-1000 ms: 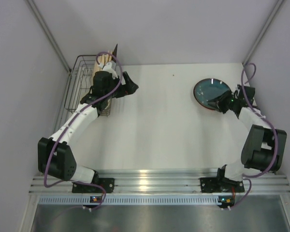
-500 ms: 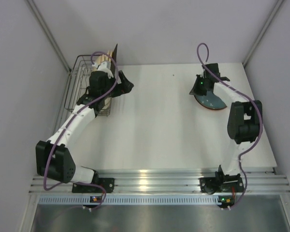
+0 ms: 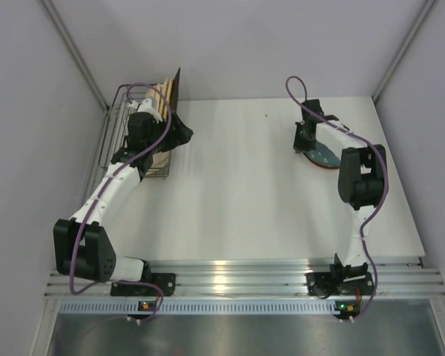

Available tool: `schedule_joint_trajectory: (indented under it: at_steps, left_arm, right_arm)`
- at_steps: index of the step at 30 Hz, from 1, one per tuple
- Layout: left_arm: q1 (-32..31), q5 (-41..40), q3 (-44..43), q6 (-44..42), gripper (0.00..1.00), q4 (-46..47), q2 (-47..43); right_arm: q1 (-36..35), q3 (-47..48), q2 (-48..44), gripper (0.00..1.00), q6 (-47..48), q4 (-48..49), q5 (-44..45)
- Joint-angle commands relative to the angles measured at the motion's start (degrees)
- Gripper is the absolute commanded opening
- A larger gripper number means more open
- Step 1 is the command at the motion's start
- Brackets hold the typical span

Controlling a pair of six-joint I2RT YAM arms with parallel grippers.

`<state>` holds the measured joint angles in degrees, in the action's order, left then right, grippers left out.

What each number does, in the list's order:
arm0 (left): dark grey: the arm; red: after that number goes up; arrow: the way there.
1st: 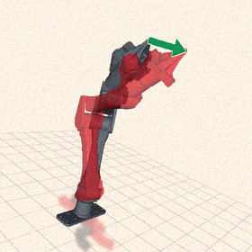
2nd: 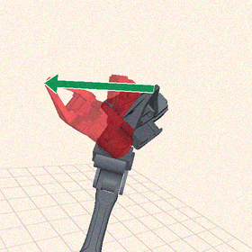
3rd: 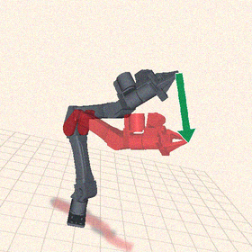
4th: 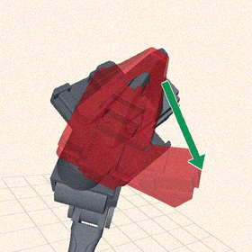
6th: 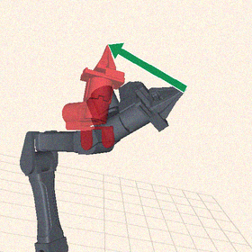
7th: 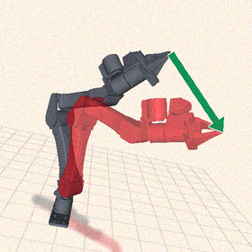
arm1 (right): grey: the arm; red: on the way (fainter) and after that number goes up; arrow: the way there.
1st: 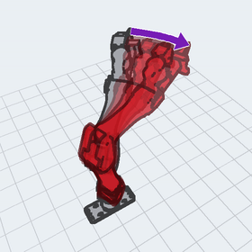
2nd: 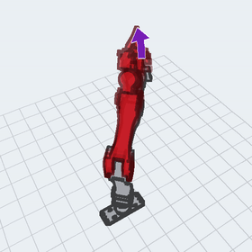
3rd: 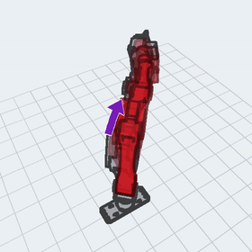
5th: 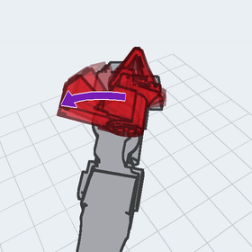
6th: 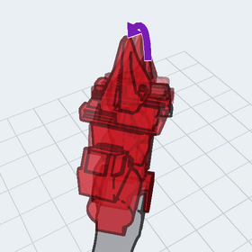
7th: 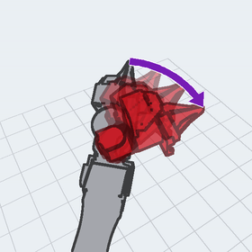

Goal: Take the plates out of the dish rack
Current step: Place the plate on the table

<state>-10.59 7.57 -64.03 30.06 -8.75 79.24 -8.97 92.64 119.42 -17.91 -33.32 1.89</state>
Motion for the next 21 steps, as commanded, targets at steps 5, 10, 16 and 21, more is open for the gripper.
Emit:
schedule_joint_trajectory:
  at_steps: [5,10,16,21]
  left_arm:
    - [1.0,-2.4,-0.2,-0.5,0.95,1.5,-1.8]
    - [2.6,-10.8,-4.7,-2.7,0.96,0.7,0.3]
    - [6.1,-17.2,-14.0,-7.3,0.97,0.2,7.9]
    - [7.3,-20.0,-24.6,-14.8,0.96,-1.5,16.4]
  right_arm:
    - [-0.3,3.5,-1.1,0.00,1.5,-1.3,9.9]
    - [-0.7,3.1,-1.8,0.00,1.7,-1.0,11.4]
    - [-1.1,-3.2,-7.5,0.00,3.5,5.6,-3.7]
    - [-2.5,-9.3,-13.7,0.18,2.5,11.4,-19.5]
